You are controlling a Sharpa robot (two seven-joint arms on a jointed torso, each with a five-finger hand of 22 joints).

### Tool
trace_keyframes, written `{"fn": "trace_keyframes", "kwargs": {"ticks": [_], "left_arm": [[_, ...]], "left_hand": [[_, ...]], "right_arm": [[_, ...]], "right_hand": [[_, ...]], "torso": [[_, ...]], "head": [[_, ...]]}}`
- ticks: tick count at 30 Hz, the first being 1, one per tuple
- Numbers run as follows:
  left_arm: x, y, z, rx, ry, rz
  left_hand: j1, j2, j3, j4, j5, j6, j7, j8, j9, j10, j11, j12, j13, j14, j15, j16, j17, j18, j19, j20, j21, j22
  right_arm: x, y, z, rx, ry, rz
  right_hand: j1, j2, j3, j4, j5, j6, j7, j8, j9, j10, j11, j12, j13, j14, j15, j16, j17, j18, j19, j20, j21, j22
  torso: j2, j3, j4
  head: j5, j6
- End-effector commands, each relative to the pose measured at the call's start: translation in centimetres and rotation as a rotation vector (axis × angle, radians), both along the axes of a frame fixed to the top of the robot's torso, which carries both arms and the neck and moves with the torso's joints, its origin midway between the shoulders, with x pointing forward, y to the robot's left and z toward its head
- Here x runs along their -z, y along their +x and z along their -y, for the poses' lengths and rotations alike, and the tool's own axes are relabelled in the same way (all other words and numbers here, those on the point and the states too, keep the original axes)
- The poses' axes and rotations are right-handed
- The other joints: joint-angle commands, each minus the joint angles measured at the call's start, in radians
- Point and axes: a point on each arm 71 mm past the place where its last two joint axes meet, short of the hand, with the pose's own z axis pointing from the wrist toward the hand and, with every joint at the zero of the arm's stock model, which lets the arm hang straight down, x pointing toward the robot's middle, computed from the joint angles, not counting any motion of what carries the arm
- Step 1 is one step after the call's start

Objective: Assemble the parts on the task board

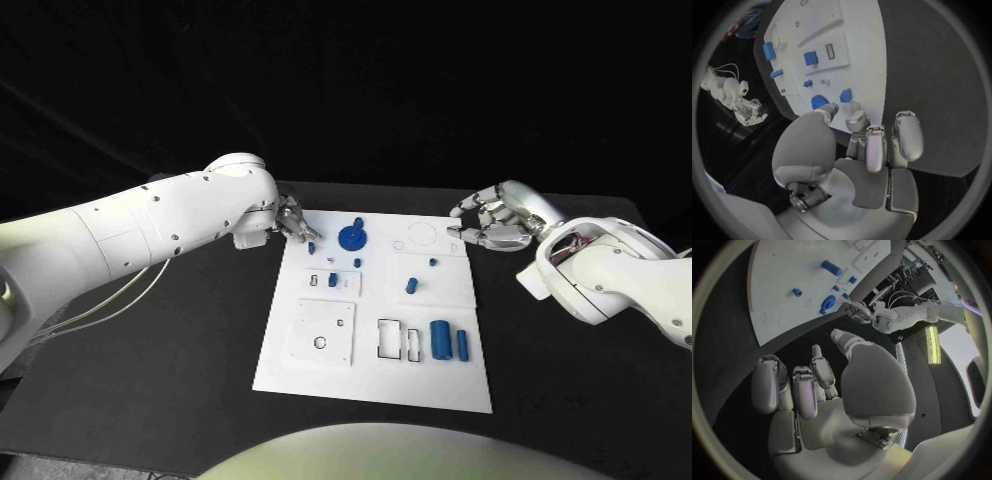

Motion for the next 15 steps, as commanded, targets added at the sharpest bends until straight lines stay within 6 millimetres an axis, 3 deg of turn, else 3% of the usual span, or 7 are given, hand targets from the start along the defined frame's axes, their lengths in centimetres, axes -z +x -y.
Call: {"fn": "trace_keyframes", "kwargs": {"ticks": [1, 15], "left_arm": [[0.08, -0.08, 0.27, 0.021, 0.001, -0.024], [0.64, -0.17, 0.57, 0.030, 0.001, -0.048]], "left_hand": [[0.005, 0.002, -0.004, 0.000, 0.000, -0.005, 0.000, -0.005, -0.001, -0.005, -0.001, -0.006, -0.001, 0.106, 0.005, 0.006, 0.263, 0.003, -0.007, 0.003, -0.004, 0.106], [0.014, 0.006, -0.001, -0.001, 0.001, -0.006, 0.000, -0.008, -0.005, -0.009, 0.000, -0.008, -0.003, 0.106, 0.006, 0.006, 0.263, 0.004, -0.009, 0.005, -0.007, 0.104]], "right_arm": [[0.02, -0.02, -0.08, -0.004, -0.002, 0.003], [0.03, 0.00, -0.15, -0.005, -0.003, 0.002]], "right_hand": [[-0.007, 0.003, 0.001, 0.005, 0.003, -0.005, -0.002, 0.004, 0.001, -0.007, -0.002, -0.003, -0.002, 0.086, -0.007, -0.004, 0.200, 0.018, -0.004, -0.003, -0.006, 0.126], [-0.007, 0.003, 0.001, 0.005, 0.003, -0.005, -0.002, 0.004, 0.001, -0.007, -0.002, -0.003, -0.002, 0.086, -0.007, -0.004, 0.200, 0.018, -0.004, -0.003, -0.006, 0.126]], "torso": [[0.000, 0.0001, 0.0001], [0.000, 0.0003, -0.0002]], "head": [[0.001, 0.000], [0.007, -0.001]]}}
